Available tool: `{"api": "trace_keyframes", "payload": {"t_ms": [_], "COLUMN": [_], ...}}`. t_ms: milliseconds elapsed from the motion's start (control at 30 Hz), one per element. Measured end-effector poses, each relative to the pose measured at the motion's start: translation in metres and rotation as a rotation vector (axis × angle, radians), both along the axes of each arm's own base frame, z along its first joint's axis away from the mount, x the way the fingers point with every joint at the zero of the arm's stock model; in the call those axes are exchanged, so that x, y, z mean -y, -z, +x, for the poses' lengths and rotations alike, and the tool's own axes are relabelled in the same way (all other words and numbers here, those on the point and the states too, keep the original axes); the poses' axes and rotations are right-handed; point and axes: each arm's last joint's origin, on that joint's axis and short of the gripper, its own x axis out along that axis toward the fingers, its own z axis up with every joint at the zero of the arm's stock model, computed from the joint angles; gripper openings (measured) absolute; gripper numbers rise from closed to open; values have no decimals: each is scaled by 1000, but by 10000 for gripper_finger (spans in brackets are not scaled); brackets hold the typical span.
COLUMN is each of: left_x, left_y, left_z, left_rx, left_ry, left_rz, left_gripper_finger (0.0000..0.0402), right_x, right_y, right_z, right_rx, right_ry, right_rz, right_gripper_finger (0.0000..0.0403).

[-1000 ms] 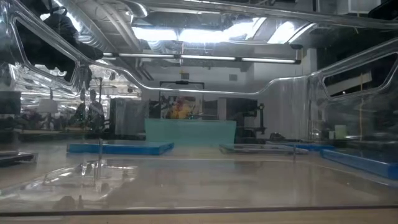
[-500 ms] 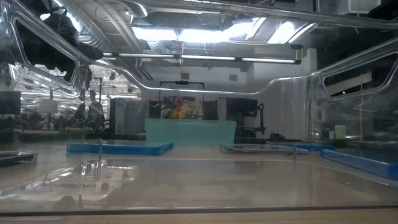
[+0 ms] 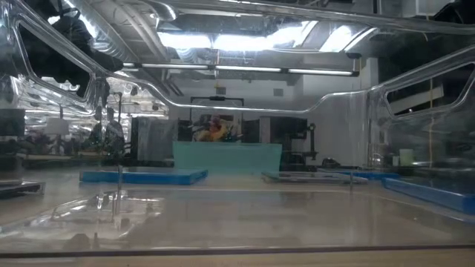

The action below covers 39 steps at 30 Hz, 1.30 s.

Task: Pick & place jewel cases by type
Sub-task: Put the middle left blue CD case into the green bin

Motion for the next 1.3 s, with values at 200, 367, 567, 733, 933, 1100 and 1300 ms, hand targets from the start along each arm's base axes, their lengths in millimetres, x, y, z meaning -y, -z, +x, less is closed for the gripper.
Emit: {"api": "trace_keyframes", "payload": {"t_ms": [200, 367, 567, 733, 933, 1100, 1300], "left_x": [0, -1, -2, -6, -11, -13, -14], "left_y": [0, 0, 0, -1, -3, -3, -4], "left_z": [0, 0, 0, -1, -2, -3, -3], "left_rx": [0, -6, -13, -6, 30, 66, 56], "left_ry": [0, -29, -61, -186, -363, -436, -475], "left_rz": [0, 57, 140, 114, -14, -132, -66], "left_gripper_finger": [6, 6, 6, 6, 6, 6, 6], "right_x": [0, 0, 0, 2, 2, 6, 11], "right_y": [-1, -2, -2, -2, -2, -19, -45], "right_z": [0, 0, 0, 0, 0, -2, 6], "right_rx": [13, 18, 18, 25, 26, 48, 5], "right_ry": [-10, -17, -14, 60, 69, 111, 220], "right_rz": [159, 263, 235, 168, 91, 74, 45], "right_gripper_finger": [23, 23, 23, 23, 23, 23, 23]}}
